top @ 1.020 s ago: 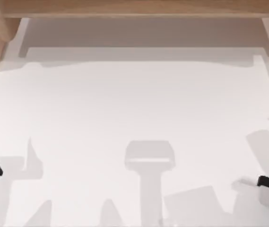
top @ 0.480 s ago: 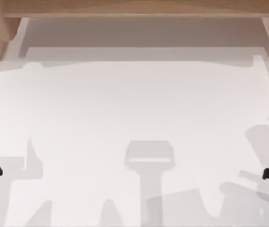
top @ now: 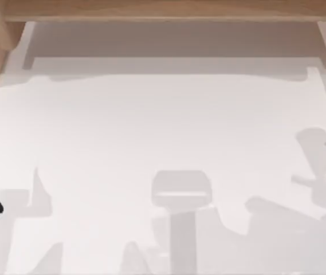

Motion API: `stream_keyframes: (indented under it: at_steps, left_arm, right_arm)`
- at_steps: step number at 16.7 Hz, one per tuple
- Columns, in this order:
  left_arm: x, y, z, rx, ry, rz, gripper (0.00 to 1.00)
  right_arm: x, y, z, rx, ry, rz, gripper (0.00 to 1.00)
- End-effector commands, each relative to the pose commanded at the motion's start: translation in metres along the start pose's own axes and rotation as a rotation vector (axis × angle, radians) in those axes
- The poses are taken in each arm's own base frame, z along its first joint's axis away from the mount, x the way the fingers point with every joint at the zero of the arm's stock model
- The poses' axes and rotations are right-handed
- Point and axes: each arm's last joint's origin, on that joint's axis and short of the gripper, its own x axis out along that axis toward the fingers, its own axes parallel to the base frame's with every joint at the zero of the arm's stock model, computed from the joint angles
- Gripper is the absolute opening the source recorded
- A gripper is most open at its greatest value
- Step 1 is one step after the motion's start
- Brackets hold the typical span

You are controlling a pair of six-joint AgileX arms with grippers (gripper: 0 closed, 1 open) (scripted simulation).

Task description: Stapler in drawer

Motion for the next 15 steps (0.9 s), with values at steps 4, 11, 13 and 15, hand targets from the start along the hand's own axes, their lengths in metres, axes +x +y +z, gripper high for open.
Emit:
stream_keyframes:
  at_steps: [4, 11, 13, 15]
  left_arm:
    - [0.000, 0.000, 0.000, 0.000, 0.000, 0.000, 1.00]
    - [0.000, 0.000, 0.000, 0.000, 0.000, 0.000, 1.00]
    - [0.000, 0.000, 0.000, 0.000, 0.000, 0.000, 1.00]
    - [0.000, 0.000, 0.000, 0.000, 0.000, 0.000, 1.00]
  right_arm:
    - [-0.040, 0.004, 0.060, -0.017, -0.115, -0.060, 0.00]
    - [-0.085, -0.015, 0.188, -0.141, -0.207, -0.161, 0.00]
    - [-0.083, -0.029, 0.223, -0.188, -0.204, -0.167, 0.00]
    - [-0.074, -0.046, 0.253, -0.237, -0.196, -0.154, 0.00]
